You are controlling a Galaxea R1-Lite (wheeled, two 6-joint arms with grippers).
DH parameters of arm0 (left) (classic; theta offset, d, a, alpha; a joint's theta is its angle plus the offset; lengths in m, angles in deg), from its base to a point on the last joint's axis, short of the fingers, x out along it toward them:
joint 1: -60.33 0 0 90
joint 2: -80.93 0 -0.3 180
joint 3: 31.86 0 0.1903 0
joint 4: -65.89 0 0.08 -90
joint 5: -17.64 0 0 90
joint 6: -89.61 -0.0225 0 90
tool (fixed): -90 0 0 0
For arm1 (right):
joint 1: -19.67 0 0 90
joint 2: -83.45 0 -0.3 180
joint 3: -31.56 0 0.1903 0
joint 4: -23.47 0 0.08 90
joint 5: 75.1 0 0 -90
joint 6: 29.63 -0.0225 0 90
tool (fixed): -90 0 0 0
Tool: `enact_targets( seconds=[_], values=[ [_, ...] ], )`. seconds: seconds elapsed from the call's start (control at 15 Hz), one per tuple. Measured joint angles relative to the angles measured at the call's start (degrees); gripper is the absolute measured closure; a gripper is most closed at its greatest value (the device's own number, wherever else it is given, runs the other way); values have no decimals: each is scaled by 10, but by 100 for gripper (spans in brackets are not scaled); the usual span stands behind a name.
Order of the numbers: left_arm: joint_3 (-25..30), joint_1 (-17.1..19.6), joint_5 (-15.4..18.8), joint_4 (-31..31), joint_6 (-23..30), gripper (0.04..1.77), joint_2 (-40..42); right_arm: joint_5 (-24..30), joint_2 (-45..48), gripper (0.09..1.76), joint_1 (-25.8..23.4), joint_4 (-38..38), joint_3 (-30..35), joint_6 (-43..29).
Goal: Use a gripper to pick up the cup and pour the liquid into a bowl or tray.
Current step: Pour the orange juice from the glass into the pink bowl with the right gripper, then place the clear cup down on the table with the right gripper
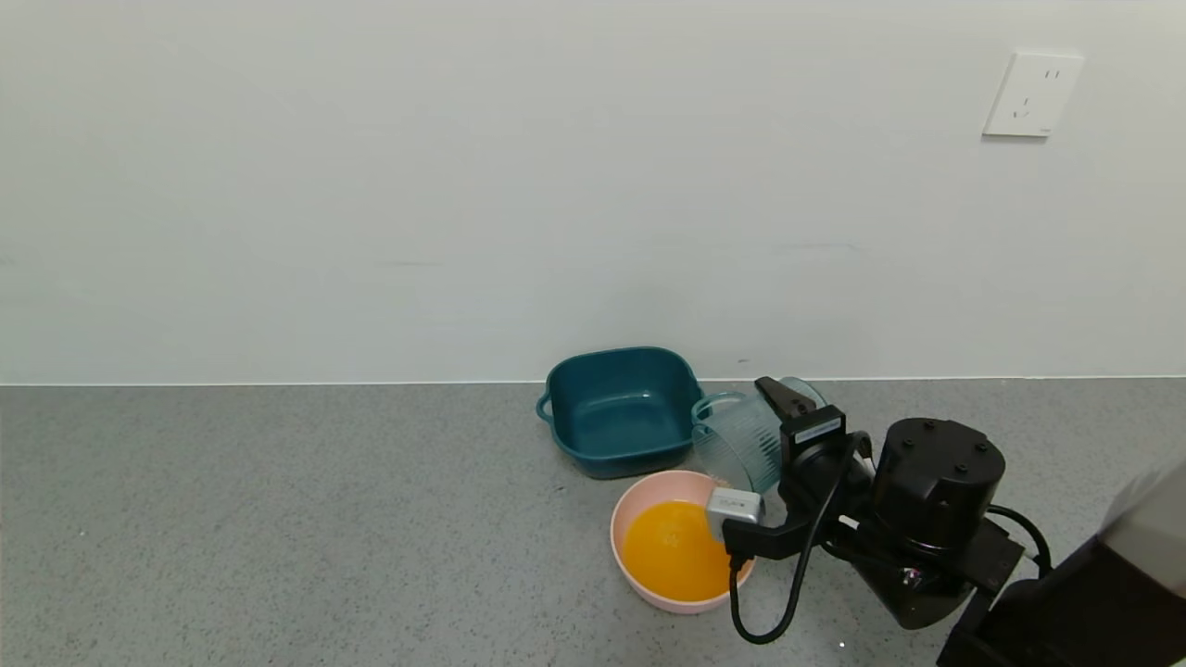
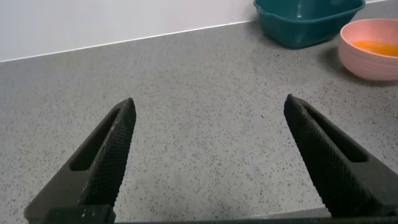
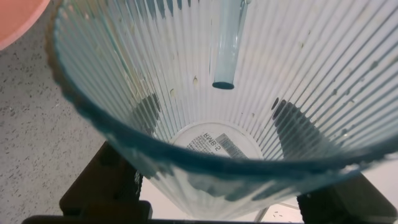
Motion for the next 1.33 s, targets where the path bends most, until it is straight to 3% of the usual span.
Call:
enact_targets(
  seconds=[1.07, 1.33],
  values=[
    [0, 0, 0, 0, 0, 9, 0, -5, -4, 50, 2, -2, 1, -6],
    [0, 0, 0, 0, 0, 9, 0, -10, -9, 50, 3, -17, 1, -60]
  ],
)
